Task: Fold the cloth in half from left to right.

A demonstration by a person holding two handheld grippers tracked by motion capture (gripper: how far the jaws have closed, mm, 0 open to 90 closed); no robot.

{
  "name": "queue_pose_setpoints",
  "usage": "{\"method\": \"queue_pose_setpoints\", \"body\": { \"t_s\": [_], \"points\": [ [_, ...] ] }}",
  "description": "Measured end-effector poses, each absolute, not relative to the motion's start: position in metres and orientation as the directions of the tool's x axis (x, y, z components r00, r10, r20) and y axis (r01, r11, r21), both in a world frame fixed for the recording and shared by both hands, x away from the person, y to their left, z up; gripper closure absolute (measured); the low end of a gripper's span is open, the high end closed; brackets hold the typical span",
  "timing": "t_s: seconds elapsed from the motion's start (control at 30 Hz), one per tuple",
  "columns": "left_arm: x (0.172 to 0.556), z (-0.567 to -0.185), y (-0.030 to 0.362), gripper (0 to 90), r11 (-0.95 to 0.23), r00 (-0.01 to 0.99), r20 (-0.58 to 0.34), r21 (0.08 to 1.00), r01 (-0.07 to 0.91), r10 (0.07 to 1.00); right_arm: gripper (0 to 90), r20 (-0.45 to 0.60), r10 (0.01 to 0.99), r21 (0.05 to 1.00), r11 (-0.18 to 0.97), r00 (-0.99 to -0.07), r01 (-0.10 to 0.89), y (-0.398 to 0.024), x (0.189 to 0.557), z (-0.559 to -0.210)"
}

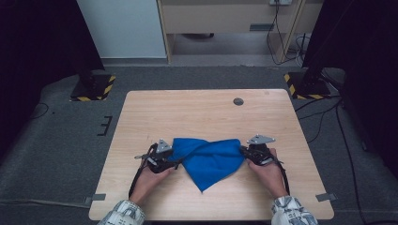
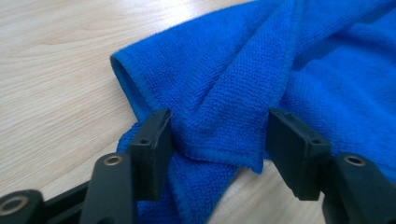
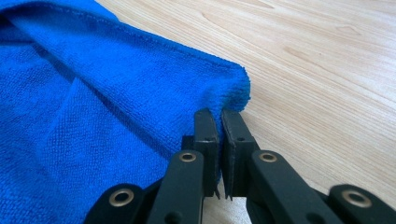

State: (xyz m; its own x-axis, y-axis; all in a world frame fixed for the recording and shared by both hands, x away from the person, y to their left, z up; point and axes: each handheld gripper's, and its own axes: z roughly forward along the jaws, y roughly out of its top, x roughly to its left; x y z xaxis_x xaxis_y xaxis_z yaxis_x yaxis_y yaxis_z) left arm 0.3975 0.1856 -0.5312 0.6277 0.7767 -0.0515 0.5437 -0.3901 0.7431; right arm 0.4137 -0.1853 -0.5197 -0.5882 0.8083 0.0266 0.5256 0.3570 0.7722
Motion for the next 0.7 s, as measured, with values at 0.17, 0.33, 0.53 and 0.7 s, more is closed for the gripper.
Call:
{"method": "queue_pose_setpoints", "body": {
  "t_s": [0.17,0.33,0.53,0.7],
  "points": [
    [0.396,-0.526,0.185,55.0,-0.394,0.625,-0.020,0.760,0.517,0.780,85.9,0.025,0.809,0.783,0.350,-0.588,0.515,-0.186,0.413,-0.517],
    [0.392,-0.516,0.190,68.7,-0.346,0.615,-0.046,0.792,0.502,0.787,86.1,0.022,0.811,0.793,0.342,-0.585,0.505,-0.188,0.411,-0.512],
    [0.391,-0.502,0.193,73.9,-0.294,0.613,-0.067,0.833,0.468,0.787,86.6,0.020,0.807,0.802,0.340,-0.590,0.491,-0.191,0.409,-0.505],
    [0.391,-0.492,0.193,85.5,-0.280,0.608,-0.060,0.849,0.449,0.791,86.6,0.014,0.806,0.818,0.331,-0.592,0.470,-0.192,0.408,-0.497]
  ]
}}
